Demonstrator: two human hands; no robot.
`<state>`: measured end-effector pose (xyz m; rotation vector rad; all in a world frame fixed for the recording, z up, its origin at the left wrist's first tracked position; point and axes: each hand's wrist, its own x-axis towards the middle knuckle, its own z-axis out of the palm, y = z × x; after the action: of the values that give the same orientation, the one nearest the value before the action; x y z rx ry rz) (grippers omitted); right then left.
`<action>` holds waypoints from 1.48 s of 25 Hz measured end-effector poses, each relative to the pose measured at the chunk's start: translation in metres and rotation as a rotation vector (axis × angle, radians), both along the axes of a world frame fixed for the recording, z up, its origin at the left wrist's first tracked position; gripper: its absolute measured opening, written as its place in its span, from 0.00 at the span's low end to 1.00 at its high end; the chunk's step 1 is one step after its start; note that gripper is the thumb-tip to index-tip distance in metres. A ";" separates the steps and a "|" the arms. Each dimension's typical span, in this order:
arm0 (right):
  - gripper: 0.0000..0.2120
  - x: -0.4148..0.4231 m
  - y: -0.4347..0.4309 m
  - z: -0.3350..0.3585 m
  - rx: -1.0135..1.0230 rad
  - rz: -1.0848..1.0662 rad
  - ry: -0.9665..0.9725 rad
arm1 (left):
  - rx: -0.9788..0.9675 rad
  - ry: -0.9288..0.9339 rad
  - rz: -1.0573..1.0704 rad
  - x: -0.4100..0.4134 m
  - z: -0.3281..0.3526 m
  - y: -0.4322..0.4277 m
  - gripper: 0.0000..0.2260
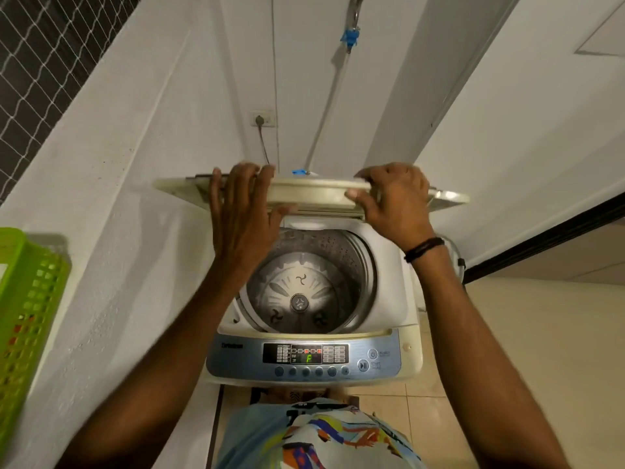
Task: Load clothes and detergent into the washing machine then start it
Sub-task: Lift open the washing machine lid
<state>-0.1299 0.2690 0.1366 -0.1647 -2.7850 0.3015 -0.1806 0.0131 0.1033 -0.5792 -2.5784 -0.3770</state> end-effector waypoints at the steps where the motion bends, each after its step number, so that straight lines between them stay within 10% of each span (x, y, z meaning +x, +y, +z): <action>1: 0.20 -0.017 0.003 0.003 0.021 -0.070 0.061 | -0.010 0.009 0.006 -0.022 0.007 0.009 0.30; 13: 0.32 -0.194 0.050 0.002 -0.011 -0.180 0.019 | -0.086 -0.180 -0.120 -0.203 0.027 0.055 0.47; 37: 0.32 -0.166 0.036 -0.004 -0.103 -0.230 0.108 | -0.074 -0.121 -0.117 -0.178 0.030 0.047 0.46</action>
<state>-0.2962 0.3050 0.1326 -0.4756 -2.6126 0.3837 -0.3582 0.0600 0.1329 -0.7579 -2.6910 -0.3677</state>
